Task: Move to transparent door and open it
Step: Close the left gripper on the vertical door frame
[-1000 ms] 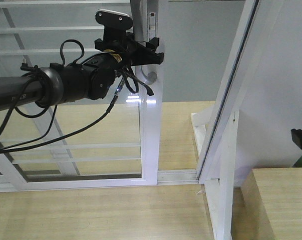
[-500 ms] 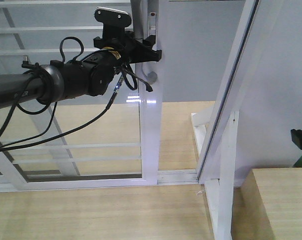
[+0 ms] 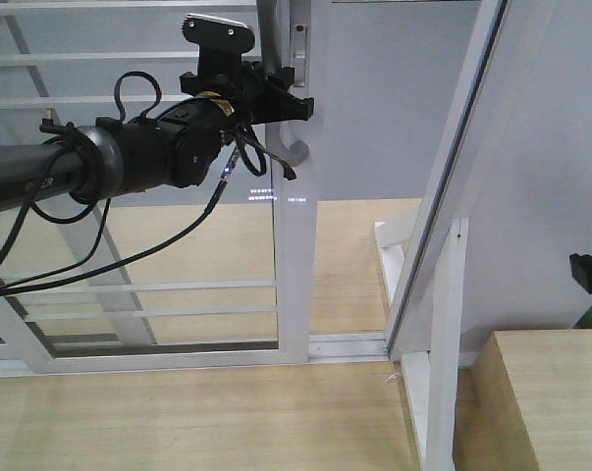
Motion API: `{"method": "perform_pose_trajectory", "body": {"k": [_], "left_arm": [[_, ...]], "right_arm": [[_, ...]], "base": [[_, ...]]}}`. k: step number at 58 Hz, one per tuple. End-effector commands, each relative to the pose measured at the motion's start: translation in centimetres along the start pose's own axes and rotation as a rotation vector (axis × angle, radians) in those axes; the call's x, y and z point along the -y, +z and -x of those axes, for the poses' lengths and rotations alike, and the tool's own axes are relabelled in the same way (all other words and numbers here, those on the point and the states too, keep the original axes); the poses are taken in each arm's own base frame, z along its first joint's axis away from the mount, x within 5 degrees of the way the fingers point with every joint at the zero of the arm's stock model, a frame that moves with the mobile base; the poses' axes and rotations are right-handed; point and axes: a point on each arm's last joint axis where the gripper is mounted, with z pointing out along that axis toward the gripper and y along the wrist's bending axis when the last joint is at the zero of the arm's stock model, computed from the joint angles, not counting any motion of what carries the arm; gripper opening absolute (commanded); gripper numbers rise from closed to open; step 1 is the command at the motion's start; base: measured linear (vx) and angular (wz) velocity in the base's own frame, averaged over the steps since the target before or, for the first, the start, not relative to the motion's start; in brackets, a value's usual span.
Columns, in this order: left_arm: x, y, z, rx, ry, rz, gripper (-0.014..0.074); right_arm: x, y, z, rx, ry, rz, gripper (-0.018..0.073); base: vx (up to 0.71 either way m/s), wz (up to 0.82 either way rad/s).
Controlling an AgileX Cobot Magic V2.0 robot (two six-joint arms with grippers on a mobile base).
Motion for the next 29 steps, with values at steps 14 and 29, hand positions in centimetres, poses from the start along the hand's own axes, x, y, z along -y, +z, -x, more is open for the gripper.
{"method": "perform_pose_trajectory", "body": {"k": [14, 29], "left_arm": [[0.3, -1.4, 4.6, 0.130, 0.068, -0.003, -0.0003], [-2.3, -1.9, 5.3, 0.107, -0.009, 0.088, 0.0000]], "right_arm": [[0.4, -0.6, 1.7, 0.116, -0.008, -0.013, -0.0005], [0.4, -0.6, 1.7, 0.116, -0.008, -0.013, -0.0005]], "base": [[0.00, 0.00], [0.00, 0.00]]}}
